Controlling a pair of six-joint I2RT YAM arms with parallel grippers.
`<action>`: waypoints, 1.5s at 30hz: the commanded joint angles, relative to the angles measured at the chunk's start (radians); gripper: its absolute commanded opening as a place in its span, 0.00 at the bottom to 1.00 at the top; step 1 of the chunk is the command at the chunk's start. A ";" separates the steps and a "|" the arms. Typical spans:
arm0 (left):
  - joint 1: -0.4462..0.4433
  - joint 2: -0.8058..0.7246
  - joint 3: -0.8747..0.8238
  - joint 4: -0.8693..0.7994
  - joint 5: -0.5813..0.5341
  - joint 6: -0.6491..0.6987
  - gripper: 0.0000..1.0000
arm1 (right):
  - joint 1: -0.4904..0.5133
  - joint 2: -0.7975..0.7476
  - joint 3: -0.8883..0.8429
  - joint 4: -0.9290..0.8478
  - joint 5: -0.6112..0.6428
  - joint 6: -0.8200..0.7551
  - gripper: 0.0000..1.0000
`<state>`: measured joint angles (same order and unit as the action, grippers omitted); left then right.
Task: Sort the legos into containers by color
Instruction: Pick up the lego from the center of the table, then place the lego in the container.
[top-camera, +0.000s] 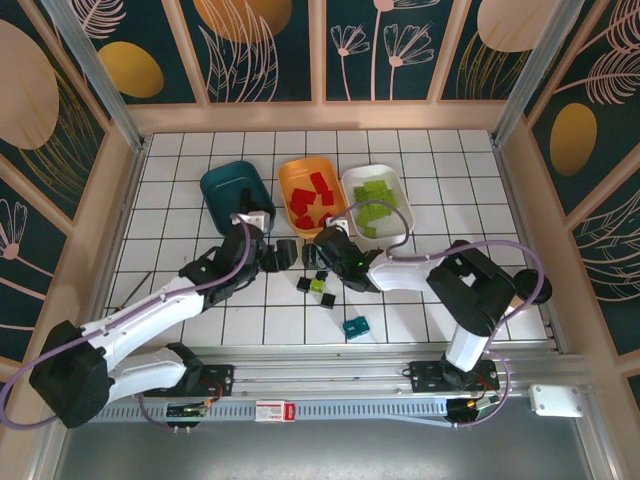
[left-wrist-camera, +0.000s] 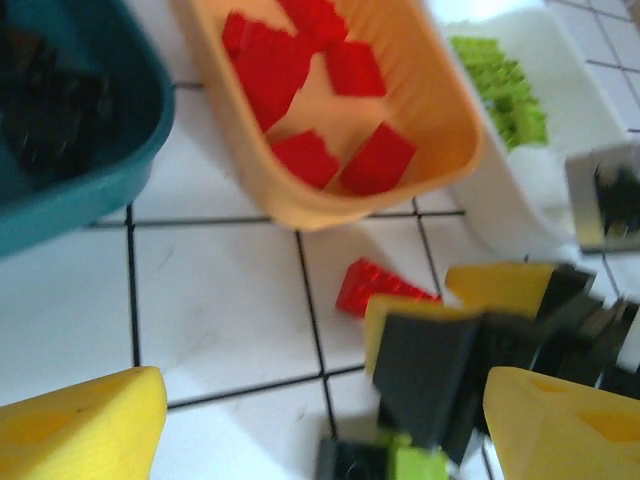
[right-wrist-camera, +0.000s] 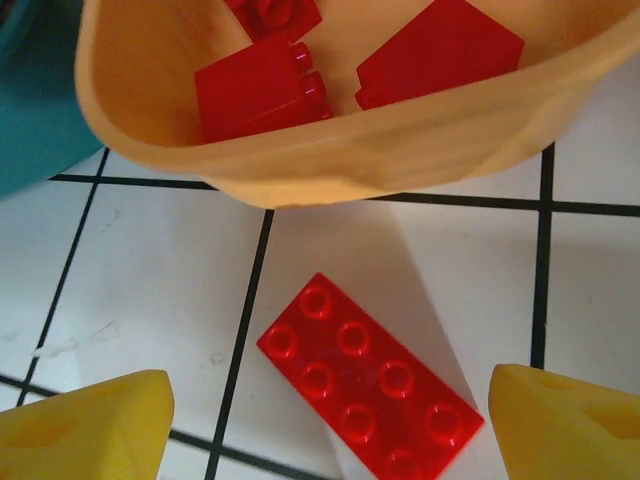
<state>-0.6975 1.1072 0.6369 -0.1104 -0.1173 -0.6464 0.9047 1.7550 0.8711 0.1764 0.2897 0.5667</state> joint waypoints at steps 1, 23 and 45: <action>0.003 -0.070 -0.051 0.007 -0.022 -0.053 0.83 | -0.007 0.063 0.049 -0.048 0.044 -0.011 0.82; 0.001 -0.166 -0.117 -0.035 -0.022 -0.035 0.91 | -0.043 -0.131 -0.111 0.037 -0.141 -0.207 0.26; -0.069 -0.022 -0.111 0.011 0.037 0.002 0.91 | -0.227 0.093 0.380 -0.084 -0.270 -0.266 0.59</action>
<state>-0.7509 1.0603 0.5102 -0.1184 -0.0990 -0.6666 0.6811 1.8397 1.1954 0.1371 0.0360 0.3202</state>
